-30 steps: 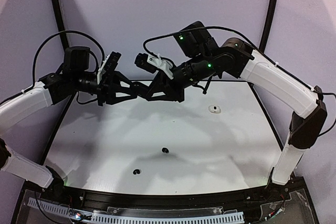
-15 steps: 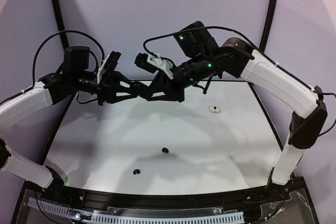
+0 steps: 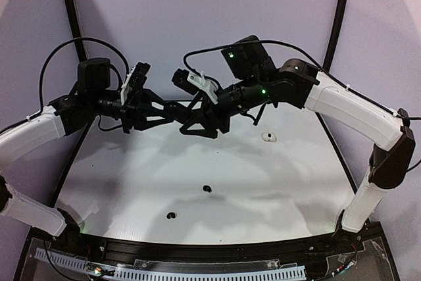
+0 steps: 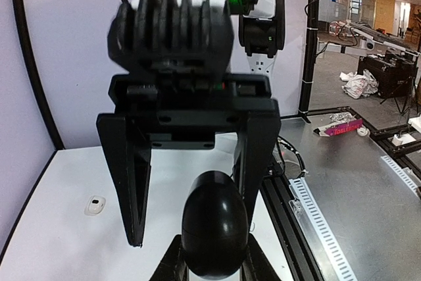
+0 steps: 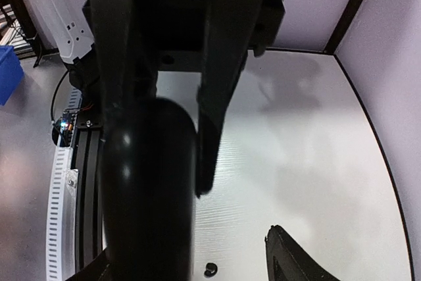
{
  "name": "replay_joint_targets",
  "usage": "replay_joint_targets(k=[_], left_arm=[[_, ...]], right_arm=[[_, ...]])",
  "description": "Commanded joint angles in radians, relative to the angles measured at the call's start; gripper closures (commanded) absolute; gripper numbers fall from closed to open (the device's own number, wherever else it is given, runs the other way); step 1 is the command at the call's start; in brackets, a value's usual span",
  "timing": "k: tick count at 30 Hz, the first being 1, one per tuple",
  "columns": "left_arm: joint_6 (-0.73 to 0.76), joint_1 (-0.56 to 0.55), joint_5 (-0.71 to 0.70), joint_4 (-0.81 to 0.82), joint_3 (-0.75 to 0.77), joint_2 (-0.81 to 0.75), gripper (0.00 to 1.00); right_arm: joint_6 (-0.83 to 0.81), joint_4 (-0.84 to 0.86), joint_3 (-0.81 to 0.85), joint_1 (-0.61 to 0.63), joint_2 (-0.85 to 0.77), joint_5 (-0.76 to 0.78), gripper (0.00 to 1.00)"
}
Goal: Insert the wireless bluetooth earbuds into the charging case
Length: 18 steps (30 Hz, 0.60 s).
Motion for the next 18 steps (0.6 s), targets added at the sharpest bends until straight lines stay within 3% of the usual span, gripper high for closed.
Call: replay_joint_targets(k=[1,13,18], left_arm=[[-0.01,-0.002,0.006,0.042,-0.021,-0.038,0.99],[0.143,-0.002,-0.022,-0.059,-0.01,-0.041,0.99],[0.283,-0.002,-0.012,-0.167,0.006,-0.043,0.99]], right_arm=[[0.058,0.155,-0.069,0.004,-0.06,0.005,0.36],[0.058,0.167,-0.032,0.002,-0.046,-0.012,0.32],[0.058,0.17,-0.031,-0.017,-0.06,-0.028,0.32]])
